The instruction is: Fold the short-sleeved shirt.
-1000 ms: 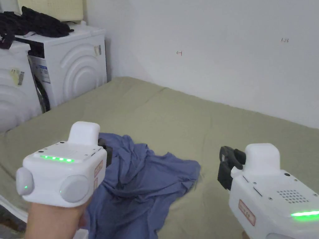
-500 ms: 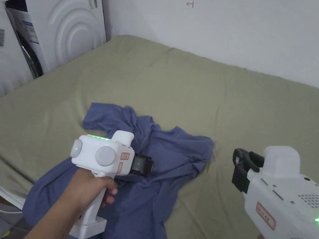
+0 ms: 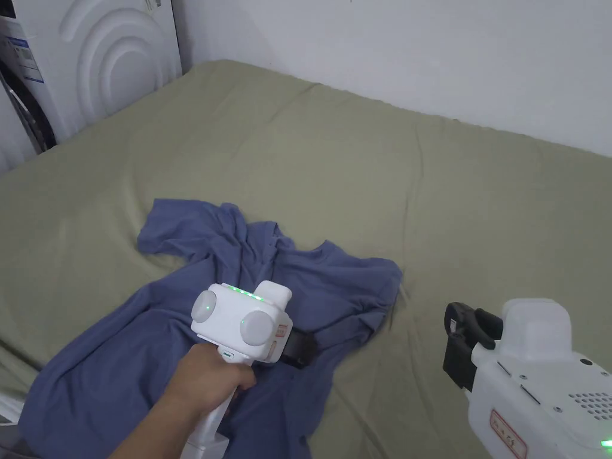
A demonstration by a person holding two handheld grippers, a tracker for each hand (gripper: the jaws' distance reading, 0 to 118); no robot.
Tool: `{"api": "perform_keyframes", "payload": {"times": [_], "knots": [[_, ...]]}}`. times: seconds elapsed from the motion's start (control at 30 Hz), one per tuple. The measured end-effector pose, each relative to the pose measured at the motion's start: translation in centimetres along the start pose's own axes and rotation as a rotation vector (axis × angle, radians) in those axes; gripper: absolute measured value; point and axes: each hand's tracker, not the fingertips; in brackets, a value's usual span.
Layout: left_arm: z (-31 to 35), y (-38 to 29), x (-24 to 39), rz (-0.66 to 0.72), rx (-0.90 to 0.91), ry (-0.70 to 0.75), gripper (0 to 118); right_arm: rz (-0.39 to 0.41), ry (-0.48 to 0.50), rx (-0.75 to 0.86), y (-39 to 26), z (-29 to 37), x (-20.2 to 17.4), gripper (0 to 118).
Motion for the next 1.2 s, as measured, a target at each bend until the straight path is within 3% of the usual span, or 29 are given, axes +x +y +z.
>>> {"api": "perform_keyframes", "payload": {"times": [0.13,0.2,0.23,0.27,0.3,0.33,0.5,0.6,0.77,1.0,1.2], "knots": [[0.8,-0.1,0.6,-0.002,0.018,0.007,116,0.015,-0.010,0.000,-0.1,0.7,0.0,0],[1.4,0.0,0.3,0.012,0.019,0.002,104,0.019,-0.016,-0.004,-0.2,0.8,0.1,0],[2.1,0.0,0.3,0.019,0.040,0.017,86,0.017,-0.018,-0.005,-0.3,1.0,0.1,0],[2.9,-0.1,0.2,0.041,0.094,0.024,30,0.012,-0.021,-0.007,-0.3,1.2,0.2,0],[3.6,-0.1,0.0,0.094,0.134,-0.004,6,0.007,-0.024,-0.006,-0.4,1.4,0.4,0],[3.6,0.2,0.1,0.148,0.134,0.025,6,0.002,-0.027,-0.002,-0.4,1.6,0.6,0],[3.7,0.0,0.5,0.086,0.113,0.026,6,-0.027,-0.057,0.019,-0.4,3.6,2.0,0],[4.2,0.4,0.9,0.168,0.193,-0.130,6,-0.039,-0.097,0.037,-0.8,5.4,3.6,0],[2.5,2.6,4.4,0.174,0.249,-0.193,6,-0.085,-0.212,0.055,-1.9,10.2,7.8,0],[0.7,8.1,18.4,0.008,0.279,-0.373,6,-0.172,-0.428,0.084,-3.5,17.2,14.5,0],[1.1,11.3,35.7,-0.155,0.287,-0.584,6,-0.169,-0.540,0.074,-4.4,21.9,17.9,0]]}}
